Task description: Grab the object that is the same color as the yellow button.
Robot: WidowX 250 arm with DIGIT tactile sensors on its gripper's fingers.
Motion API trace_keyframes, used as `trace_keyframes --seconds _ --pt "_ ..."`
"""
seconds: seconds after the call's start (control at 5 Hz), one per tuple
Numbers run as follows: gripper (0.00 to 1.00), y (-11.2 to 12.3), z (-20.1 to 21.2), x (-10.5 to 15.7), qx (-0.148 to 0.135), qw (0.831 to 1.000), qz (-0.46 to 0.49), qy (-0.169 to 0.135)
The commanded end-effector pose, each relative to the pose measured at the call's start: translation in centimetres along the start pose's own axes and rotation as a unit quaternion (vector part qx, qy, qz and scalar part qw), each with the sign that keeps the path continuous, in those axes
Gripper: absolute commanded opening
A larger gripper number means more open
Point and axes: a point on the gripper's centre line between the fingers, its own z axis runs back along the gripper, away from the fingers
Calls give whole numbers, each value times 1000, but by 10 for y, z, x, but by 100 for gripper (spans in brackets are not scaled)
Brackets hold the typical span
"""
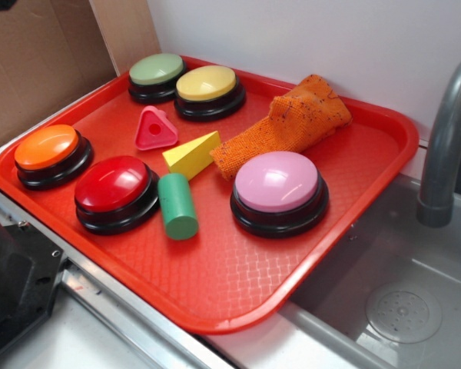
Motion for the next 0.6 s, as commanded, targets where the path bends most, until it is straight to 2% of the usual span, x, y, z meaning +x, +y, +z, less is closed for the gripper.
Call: trace_keyframes --seconds 0.0,0.2,0.4 --pt "100 0 0 0 0 1000 0 0" --pt "100 -3 -31 19 -22 999 -29 13" --pt "100 -5 -63 35 -39 998 -42 2"
